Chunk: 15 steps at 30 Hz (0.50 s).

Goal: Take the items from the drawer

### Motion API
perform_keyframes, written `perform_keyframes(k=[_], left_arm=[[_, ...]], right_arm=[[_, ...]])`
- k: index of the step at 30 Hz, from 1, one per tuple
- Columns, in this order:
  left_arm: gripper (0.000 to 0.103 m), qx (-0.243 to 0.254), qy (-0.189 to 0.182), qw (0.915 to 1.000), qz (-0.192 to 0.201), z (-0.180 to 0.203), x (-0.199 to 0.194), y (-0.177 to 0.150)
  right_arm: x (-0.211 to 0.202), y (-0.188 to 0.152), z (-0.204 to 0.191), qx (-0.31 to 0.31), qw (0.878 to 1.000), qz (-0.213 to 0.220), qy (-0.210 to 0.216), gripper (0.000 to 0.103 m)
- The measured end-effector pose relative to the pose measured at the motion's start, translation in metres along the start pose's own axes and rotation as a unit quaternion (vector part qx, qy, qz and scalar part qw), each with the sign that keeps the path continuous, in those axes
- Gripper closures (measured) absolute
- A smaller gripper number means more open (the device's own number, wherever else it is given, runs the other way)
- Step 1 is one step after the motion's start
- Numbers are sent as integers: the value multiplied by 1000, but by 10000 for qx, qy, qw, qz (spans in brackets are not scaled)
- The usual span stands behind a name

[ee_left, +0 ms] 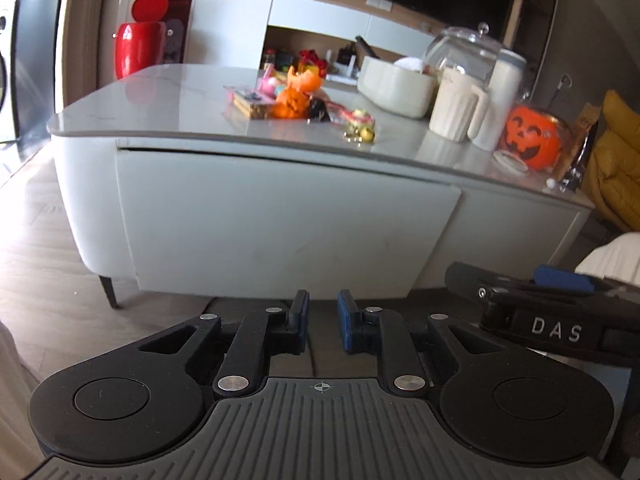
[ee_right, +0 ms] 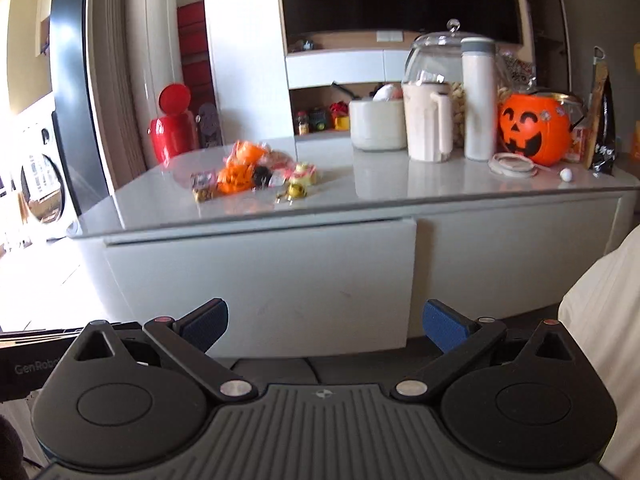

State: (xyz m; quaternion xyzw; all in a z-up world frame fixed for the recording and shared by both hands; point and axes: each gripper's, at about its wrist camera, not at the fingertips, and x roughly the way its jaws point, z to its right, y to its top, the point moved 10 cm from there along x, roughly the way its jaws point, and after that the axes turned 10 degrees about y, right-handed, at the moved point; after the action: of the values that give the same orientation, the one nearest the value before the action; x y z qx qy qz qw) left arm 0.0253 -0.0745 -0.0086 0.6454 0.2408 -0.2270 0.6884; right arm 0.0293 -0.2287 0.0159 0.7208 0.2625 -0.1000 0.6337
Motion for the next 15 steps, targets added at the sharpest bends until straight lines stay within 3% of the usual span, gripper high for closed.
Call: perform_keyframes(k=[2, 15], left_arm=[[84, 89, 131, 9998, -91, -1, 5, -5], [86, 161, 94, 9996, 230, -2, -5, 1]], right_arm=[[13, -4, -4, -189, 9992, -336, -69, 0], [23, -18, -10, -454, 9969, -597, -236, 0]])
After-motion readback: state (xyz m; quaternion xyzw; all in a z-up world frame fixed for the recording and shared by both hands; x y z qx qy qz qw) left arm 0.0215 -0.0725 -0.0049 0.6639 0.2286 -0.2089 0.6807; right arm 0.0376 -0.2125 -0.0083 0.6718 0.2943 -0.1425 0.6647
